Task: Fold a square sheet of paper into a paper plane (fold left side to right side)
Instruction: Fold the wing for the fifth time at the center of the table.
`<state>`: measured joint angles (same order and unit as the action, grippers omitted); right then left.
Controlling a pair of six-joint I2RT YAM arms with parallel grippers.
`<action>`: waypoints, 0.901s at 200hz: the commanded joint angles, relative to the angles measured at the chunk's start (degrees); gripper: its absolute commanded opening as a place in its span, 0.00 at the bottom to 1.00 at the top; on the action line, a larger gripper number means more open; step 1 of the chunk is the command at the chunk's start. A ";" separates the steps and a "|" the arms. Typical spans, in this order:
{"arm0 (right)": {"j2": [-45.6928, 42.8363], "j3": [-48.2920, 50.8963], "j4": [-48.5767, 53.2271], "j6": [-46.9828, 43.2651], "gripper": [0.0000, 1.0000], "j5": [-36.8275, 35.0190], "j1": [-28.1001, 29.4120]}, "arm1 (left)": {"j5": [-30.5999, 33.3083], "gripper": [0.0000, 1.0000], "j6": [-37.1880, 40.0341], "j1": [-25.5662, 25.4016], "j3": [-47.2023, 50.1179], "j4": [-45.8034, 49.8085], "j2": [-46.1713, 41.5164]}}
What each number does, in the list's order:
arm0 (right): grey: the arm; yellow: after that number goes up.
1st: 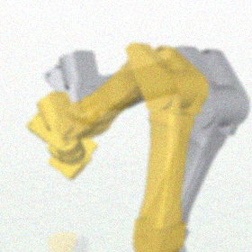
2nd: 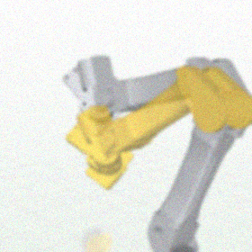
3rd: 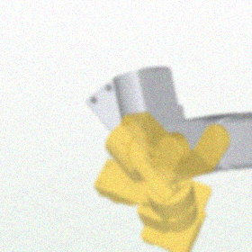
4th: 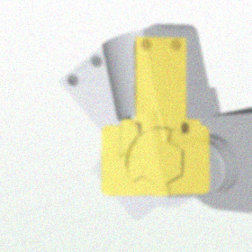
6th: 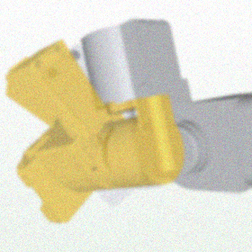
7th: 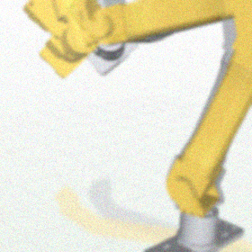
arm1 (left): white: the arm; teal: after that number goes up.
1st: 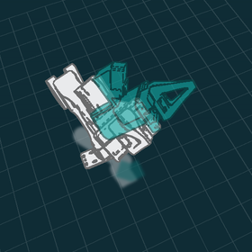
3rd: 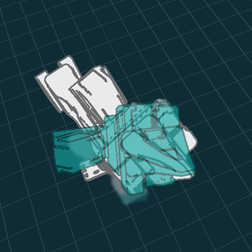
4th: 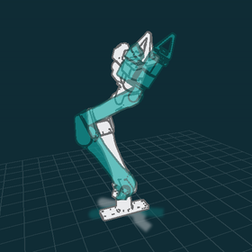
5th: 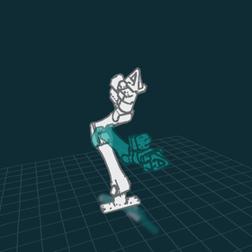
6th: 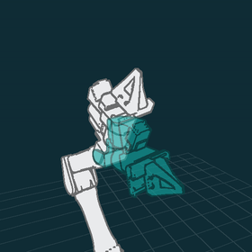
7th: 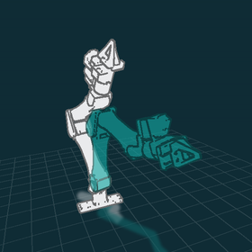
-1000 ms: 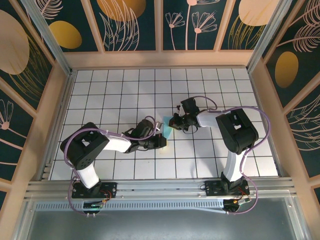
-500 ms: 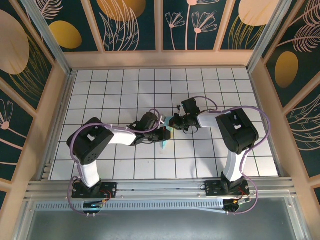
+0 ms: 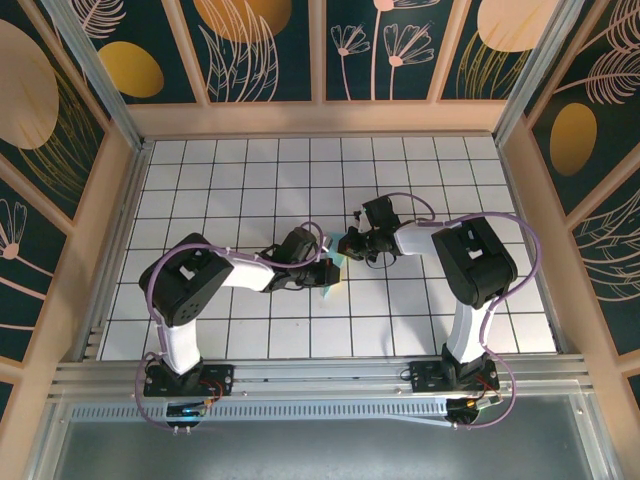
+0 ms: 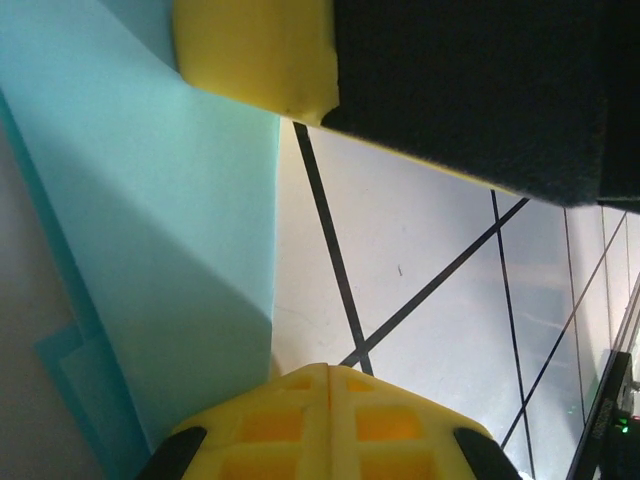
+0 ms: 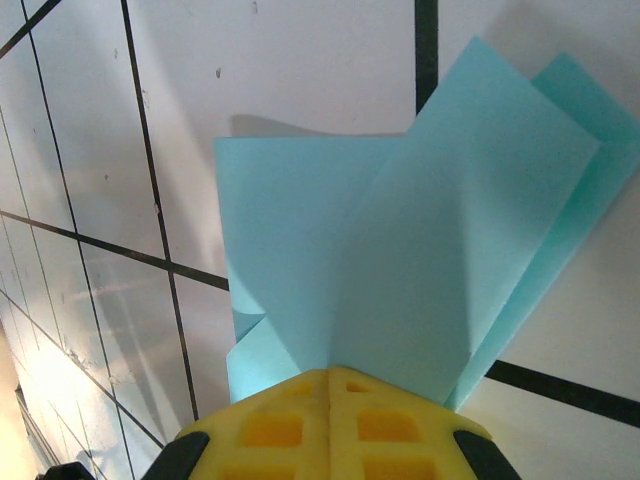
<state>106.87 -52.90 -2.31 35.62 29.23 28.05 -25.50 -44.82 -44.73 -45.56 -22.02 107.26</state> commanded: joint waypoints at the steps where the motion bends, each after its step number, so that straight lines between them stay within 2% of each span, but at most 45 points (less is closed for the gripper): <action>1: 3.19 0.44 6.26 -1.34 0.00 -3.18 0.03 | -0.94 0.00 4.53 -0.79 2.17 6.26 -1.23; 85: 2.99 0.70 6.44 -1.26 0.00 -3.48 0.03 | 0.14 0.00 11.30 -4.44 8.48 8.37 -6.64; 180: 2.22 0.00 6.24 -1.28 0.00 -2.77 0.11 | 1.24 0.00 8.03 -4.97 16.39 1.77 -13.40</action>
<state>107.04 -53.23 -1.02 35.22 30.92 28.18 -23.27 -35.66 -48.84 -31.83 -22.20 95.50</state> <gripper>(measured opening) 0.049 0.043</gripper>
